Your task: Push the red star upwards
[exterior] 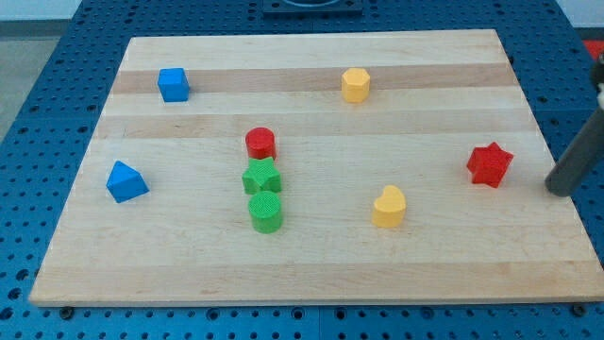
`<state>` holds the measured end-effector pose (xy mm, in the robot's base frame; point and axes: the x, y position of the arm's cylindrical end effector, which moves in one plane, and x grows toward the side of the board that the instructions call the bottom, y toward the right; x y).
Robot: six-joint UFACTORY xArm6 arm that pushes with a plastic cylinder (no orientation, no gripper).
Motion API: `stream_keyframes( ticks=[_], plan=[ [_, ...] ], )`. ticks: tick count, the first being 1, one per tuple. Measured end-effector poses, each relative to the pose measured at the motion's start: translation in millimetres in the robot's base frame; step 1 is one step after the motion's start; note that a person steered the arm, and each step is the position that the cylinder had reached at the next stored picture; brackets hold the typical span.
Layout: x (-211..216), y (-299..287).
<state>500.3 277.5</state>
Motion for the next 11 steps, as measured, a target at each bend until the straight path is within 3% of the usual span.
stream_keyframes(
  ticks=[5,6,7,8,11],
  plan=[
    [-17,-128],
    [-7,-93],
    [10,-11],
    [-7,19],
    [-14,-57]
  ],
)
